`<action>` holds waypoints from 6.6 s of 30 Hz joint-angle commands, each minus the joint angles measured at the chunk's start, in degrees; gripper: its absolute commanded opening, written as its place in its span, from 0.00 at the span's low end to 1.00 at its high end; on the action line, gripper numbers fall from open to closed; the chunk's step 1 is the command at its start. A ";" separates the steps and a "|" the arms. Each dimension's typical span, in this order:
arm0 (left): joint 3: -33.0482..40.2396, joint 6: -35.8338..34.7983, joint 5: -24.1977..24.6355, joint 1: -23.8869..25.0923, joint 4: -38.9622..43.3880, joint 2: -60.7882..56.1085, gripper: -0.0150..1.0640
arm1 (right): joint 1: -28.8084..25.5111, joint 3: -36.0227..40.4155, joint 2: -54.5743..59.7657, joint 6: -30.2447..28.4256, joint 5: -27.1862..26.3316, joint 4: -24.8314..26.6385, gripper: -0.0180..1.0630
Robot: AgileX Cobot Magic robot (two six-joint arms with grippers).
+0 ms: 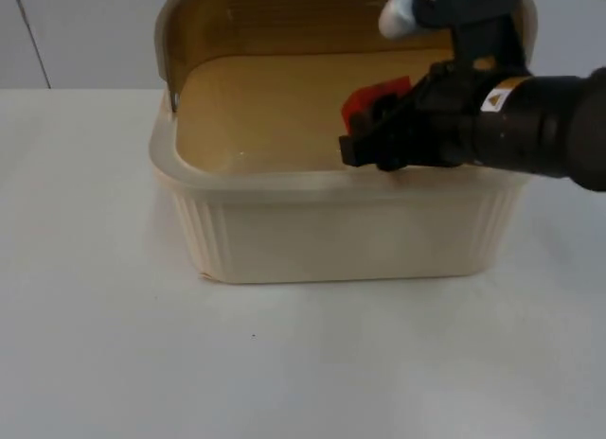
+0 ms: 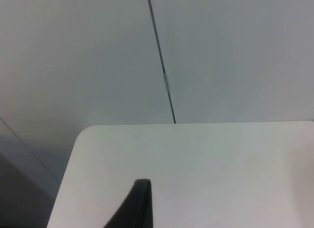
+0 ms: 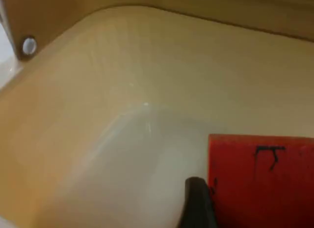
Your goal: Open the box lid with the left hand, place the block into the box with the right hand, then close the box lid with the left hand.
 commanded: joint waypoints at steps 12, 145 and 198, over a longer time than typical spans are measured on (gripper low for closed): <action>-0.18 -0.11 0.11 0.12 -0.44 -0.03 0.98 | 0.02 -10.91 5.54 -0.14 3.30 2.60 0.02; -31.13 73.15 -7.51 -20.69 -18.87 28.84 0.98 | -42.84 -10.91 -41.82 -3.62 52.73 -7.46 0.99; -36.25 91.63 12.06 -21.21 -52.94 37.25 0.01 | -42.84 -10.91 -41.82 -3.49 52.98 -6.10 0.99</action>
